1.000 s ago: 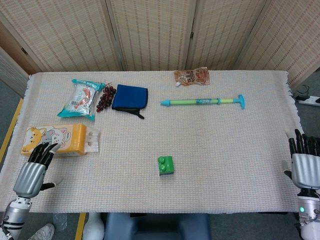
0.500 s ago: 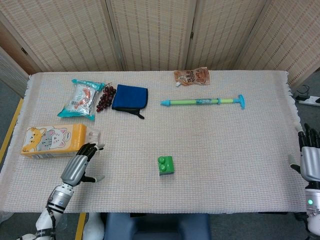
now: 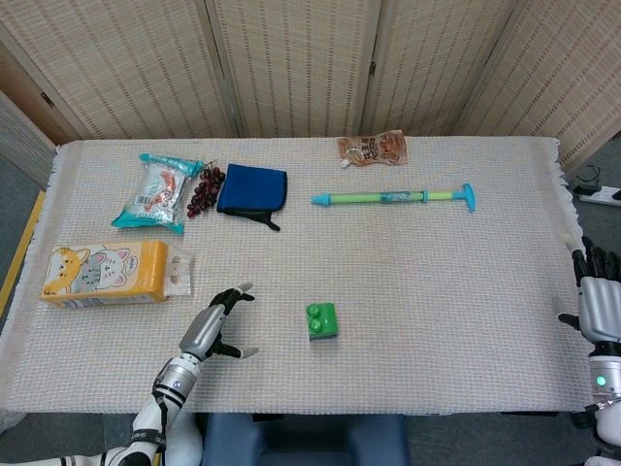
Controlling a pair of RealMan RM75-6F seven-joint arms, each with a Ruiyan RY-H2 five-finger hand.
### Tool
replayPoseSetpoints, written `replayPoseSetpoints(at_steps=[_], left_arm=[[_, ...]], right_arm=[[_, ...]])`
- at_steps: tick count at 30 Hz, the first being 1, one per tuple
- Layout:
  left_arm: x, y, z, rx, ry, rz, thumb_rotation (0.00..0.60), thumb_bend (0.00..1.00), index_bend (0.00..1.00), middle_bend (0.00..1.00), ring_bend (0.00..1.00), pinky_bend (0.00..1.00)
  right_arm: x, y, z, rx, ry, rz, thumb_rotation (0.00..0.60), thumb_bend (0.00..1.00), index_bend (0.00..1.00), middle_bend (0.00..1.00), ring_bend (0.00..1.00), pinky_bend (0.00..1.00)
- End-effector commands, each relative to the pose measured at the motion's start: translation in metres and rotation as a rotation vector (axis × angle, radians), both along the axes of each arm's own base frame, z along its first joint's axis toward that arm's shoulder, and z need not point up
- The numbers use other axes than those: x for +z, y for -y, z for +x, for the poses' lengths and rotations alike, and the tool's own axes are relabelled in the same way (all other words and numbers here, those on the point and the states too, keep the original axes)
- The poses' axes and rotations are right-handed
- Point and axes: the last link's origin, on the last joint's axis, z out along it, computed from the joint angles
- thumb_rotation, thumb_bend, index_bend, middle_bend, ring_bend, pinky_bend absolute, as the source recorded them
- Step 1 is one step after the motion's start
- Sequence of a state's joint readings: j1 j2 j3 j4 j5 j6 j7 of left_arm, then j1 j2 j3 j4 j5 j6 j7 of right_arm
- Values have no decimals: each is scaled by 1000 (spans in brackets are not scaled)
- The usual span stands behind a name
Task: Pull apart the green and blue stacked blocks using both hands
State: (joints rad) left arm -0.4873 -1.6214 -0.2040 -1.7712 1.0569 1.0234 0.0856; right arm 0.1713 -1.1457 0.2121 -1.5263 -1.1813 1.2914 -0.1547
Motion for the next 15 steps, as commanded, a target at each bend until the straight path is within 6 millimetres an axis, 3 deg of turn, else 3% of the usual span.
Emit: replayPoseSetpoints(at_steps=[1,15], left_arm=[[-8,0,17,-14,31,3,600,168,83,229,62,9],[-47,-3,48,-103,72,82,600,169,80,221,50,14]], right_arm=[[-2,0,-1,-1,15,5,600,398,0,0,0,0],[-13,-2,-6,-19,72,43,600,397,0,0,0,0]])
